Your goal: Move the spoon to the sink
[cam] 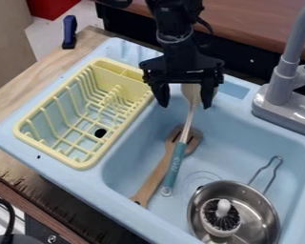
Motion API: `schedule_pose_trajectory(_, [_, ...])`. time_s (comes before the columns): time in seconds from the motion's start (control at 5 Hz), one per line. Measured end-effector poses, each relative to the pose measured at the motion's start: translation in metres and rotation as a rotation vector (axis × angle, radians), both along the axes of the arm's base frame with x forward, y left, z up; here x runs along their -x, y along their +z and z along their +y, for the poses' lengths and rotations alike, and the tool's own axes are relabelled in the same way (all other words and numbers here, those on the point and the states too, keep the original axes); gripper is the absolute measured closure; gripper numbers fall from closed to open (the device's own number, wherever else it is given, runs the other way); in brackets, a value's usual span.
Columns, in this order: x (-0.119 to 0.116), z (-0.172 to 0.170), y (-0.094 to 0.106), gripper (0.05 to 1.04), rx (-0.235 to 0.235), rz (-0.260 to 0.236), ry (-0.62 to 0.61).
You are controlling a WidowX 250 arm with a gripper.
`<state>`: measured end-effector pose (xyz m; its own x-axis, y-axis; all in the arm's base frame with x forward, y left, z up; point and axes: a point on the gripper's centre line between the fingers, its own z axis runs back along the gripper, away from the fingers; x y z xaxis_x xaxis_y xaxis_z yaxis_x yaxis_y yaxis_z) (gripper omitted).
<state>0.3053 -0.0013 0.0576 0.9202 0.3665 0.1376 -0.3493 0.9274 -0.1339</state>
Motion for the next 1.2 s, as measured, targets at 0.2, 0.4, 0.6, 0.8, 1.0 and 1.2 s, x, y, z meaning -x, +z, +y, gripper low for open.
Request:
schedule_pose_trajectory(0.2, [0.003, 0.002, 0.002, 0.083, 0.006, 0.032, -0.002])
schedule_pose_trajectory(0.4, [0.007, 0.012, 0.014, 0.083, 0.001, 0.093, 0.014])
schedule_pose_trajectory(0.6, [0.017, 0.022, 0.028, 0.083, -0.040, 0.128, 0.002])
schedule_pose_trajectory(0.8, [0.022, 0.028, 0.039, 0.083, -0.032, 0.100, -0.025])
schedule_pose_trajectory(1.0, [0.021, 0.029, 0.044, 0.083, -0.029, 0.076, -0.034])
schedule_pose_trajectory(1.2, [0.017, 0.029, 0.044, 0.083, -0.052, 0.054, -0.015])
